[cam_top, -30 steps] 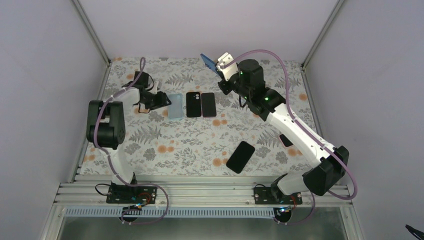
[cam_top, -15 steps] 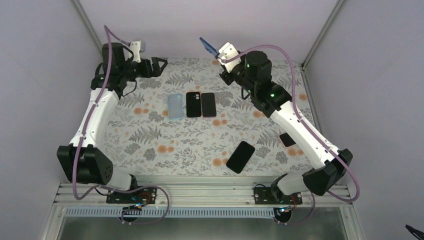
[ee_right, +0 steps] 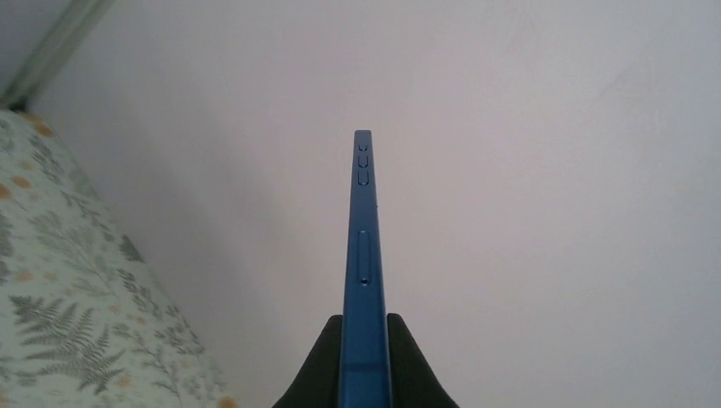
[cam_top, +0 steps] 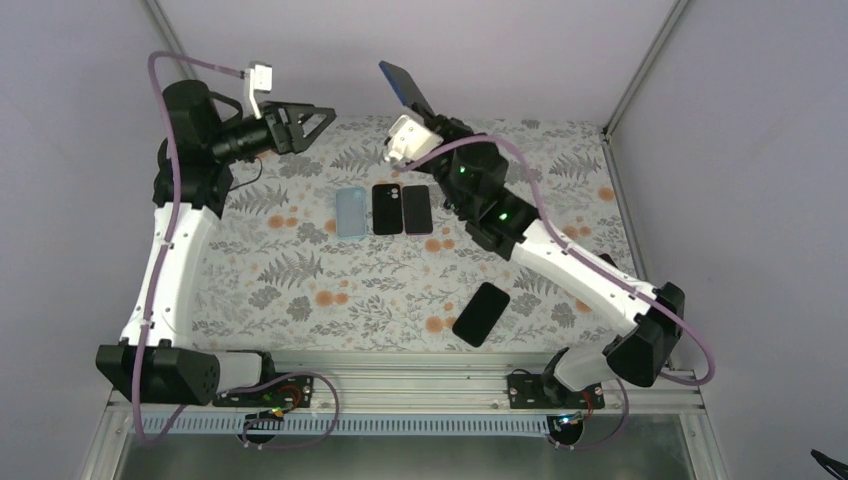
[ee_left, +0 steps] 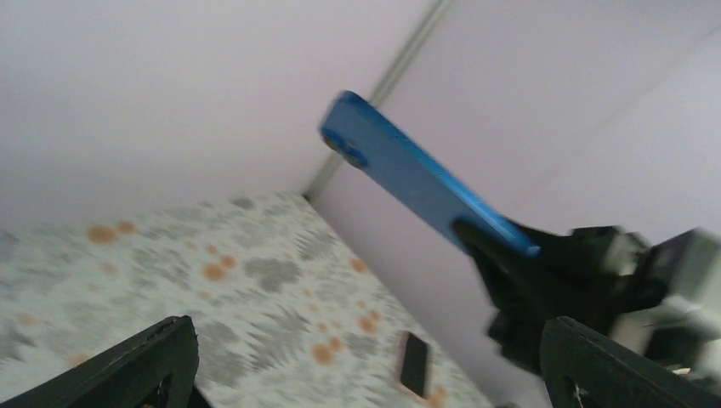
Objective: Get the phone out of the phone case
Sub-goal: Place the phone case at the center of the board, then place the phone at the center of the board.
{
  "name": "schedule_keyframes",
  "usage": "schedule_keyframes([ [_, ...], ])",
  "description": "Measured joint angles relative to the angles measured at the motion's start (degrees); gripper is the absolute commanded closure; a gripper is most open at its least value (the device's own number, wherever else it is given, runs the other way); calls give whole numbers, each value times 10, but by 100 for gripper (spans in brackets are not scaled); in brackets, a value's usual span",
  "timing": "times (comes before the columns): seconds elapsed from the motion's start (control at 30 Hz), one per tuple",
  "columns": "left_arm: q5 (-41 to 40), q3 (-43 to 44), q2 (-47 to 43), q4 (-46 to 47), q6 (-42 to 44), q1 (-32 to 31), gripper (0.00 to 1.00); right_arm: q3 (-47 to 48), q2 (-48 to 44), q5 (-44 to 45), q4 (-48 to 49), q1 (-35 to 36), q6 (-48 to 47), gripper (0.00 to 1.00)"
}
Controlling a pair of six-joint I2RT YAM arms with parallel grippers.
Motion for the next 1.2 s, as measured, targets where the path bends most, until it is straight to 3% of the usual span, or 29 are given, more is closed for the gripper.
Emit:
schedule_keyframes([
  [0.2,98,-131,-37,145,-163,21,2,-122,6,85,178,58,-161,96],
  [0.4,129,-171,-37,192,-240,30,6,-208,20,120,326,107,-295,96],
  [0.97,128,-198,-47,194,-248,13,32,-247,85,149,514,191,-450,96],
  [1.2,125,-210,-47,181,-241,-5,53,-253,103,152,540,208,-482,96],
])
